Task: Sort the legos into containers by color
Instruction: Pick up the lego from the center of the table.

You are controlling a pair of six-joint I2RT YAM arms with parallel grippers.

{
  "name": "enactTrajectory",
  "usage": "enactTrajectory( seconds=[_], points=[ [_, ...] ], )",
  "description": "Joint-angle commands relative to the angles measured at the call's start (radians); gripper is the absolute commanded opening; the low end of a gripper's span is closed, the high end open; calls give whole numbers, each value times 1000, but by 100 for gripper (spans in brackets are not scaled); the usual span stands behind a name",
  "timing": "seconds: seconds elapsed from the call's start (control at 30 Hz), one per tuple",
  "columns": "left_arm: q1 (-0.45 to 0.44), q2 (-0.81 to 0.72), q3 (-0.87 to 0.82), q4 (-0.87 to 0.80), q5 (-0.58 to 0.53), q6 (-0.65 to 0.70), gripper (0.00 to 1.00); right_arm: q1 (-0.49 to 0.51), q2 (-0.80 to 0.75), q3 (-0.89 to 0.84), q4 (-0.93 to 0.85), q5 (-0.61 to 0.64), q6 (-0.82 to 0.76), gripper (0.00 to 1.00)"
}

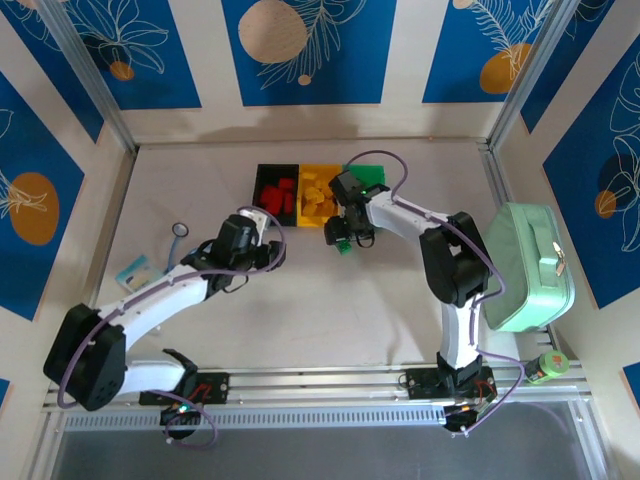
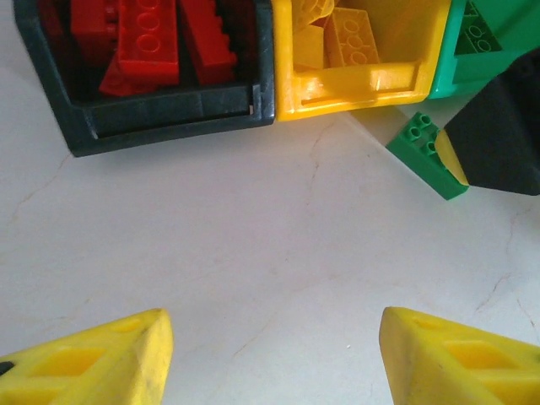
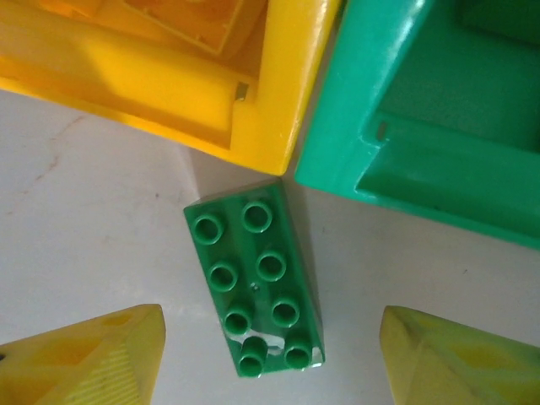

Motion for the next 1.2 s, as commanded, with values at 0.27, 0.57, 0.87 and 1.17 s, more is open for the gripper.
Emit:
enactTrajectory(
  seconds=[0.27,0.57,0.87,1.17],
  points=[
    [1,-70,-38,-13,-56,-8,65,39,90,68,-84,61,-29,52],
    [1,-71,-49,-2,-62,-13,65,65,91,58,-105,97,-15,35],
    [3,-80,-49,3,-79,-5,64,116,-103,-44,-106,146,14,26],
    [3,-81,-56,21,-76,-13,64,2,-246,-34,-116,95,13,26]
  ],
)
